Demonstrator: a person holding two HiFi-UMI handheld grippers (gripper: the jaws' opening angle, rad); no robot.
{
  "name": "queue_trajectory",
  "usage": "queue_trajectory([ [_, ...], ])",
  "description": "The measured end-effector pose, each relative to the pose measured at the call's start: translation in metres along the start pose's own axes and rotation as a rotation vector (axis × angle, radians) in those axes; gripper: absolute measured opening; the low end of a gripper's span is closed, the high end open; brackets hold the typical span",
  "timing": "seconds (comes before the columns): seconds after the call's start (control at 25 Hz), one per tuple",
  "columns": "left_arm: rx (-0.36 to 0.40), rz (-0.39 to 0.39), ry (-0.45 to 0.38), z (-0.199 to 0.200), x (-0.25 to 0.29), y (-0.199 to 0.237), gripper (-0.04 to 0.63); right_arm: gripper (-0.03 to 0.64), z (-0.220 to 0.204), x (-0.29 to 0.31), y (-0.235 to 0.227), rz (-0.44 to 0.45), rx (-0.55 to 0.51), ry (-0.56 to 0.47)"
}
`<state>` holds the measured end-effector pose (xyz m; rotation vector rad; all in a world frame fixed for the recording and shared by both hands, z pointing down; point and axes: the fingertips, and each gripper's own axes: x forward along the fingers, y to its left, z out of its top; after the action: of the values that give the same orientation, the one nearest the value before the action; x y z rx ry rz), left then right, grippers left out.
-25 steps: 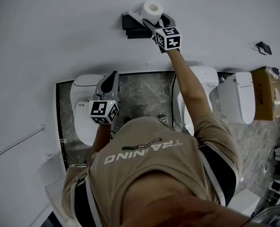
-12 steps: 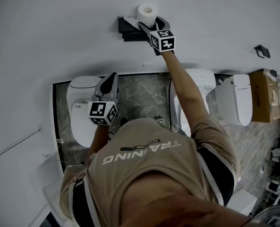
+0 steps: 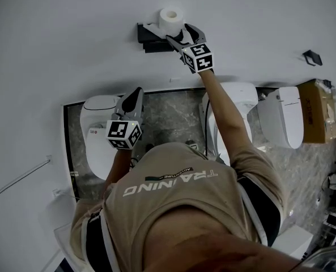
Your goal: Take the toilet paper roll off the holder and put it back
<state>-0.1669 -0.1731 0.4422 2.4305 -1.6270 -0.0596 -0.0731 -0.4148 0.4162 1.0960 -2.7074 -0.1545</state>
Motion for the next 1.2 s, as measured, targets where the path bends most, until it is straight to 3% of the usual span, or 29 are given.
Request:
queue_trajectory([
  [0.36, 0.005, -0.05, 0.066, -0.018, 0.006, -0.013, 0.0, 0.322, -0.008, -0.062, 0.028, 0.014, 0.09, -0.032],
  [0.56, 0.019, -0.082, 0.075, -0.019, 0.0, -0.029, 0.0, 0.318, -0.025, -0.103, 0.069, 0.076, 0.096, -0.015],
  [0.6, 0.022, -0.085, 0.077, -0.02, -0.002, -0.031, 0.0, 0.287, -0.028, -0.112, 0.075, 0.073, 0.108, -0.021],
  [0.68, 0.022, -0.088, 0.082, -0.024, -0.007, -0.035, 0.0, 0.143, -0.033, -0.132, 0.086, 0.045, 0.127, -0.031],
  [0.8, 0.016, -0.087, 0.079, -0.024, -0.015, -0.039, 0.0, 0.052, -0.034, -0.163, 0.101, 0.012, 0.152, -0.052],
  [1.04, 0.033, -0.083, 0.034, -0.009, -0.022, -0.046, 0.0, 0.014, -0.035, -0.215, 0.138, -0.005, 0.253, -0.113],
  [1.2, 0.041, -0.091, 0.023, -0.007, -0.03, -0.053, 0.0, 0.012, -0.034, -0.239, 0.154, -0.006, 0.232, -0.099],
])
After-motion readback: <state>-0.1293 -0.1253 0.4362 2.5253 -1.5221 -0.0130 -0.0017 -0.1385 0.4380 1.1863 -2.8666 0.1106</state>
